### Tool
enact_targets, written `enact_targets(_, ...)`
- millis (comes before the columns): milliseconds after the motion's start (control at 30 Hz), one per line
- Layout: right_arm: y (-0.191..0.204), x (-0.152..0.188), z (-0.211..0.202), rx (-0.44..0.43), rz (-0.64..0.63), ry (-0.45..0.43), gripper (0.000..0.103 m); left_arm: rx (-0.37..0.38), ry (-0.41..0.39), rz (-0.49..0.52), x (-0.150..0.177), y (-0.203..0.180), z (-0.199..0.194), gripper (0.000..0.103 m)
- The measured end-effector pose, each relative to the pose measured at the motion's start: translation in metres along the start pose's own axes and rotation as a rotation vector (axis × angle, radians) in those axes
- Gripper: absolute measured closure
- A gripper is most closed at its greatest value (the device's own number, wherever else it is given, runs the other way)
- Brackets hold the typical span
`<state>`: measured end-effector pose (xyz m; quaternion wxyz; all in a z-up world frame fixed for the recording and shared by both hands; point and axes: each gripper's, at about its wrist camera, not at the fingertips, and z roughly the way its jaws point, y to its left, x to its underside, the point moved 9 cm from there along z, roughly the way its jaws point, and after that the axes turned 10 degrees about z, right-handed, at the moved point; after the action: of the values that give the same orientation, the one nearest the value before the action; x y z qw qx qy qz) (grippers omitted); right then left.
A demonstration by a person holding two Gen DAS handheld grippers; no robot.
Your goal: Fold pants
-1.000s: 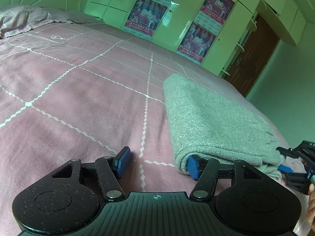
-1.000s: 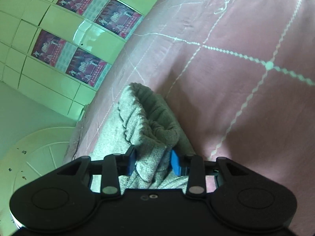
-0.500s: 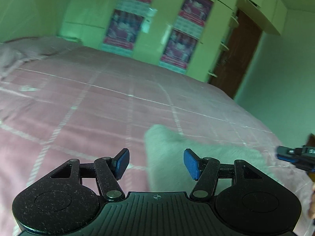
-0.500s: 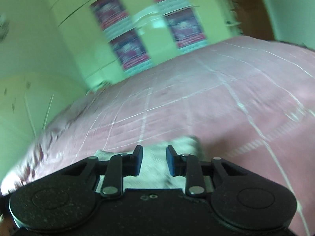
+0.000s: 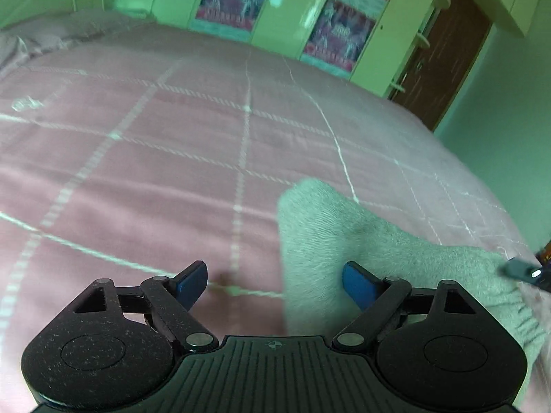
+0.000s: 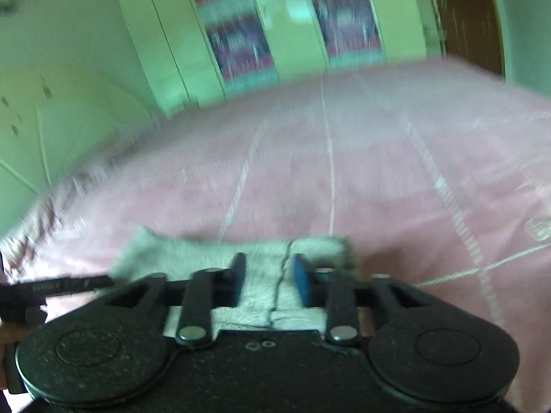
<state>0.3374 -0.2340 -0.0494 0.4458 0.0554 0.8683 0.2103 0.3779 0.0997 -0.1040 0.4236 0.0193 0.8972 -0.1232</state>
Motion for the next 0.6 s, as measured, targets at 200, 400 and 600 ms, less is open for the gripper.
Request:
enact_targets(200, -0.062, 0.038, -0.080, -0.018, 0.266, -0.107, 0.046, -0.076, -0.036, -0.066, 0.054, 0.057, -0.083, 0.017)
enact_targets(400, -0.092, 0.101, -0.114, -0.024, 0.522, -0.097, 0.029, -0.079, -0.045, -0.114, 0.107, 0.060, -0.120, 0.017)
enact_targets(600, -0.077, 0.130, -0.130, 0.022, 0.394, -0.111, 0.014, -0.110, -0.050, 0.012, 0.120, 0.038, -0.132, 0.000)
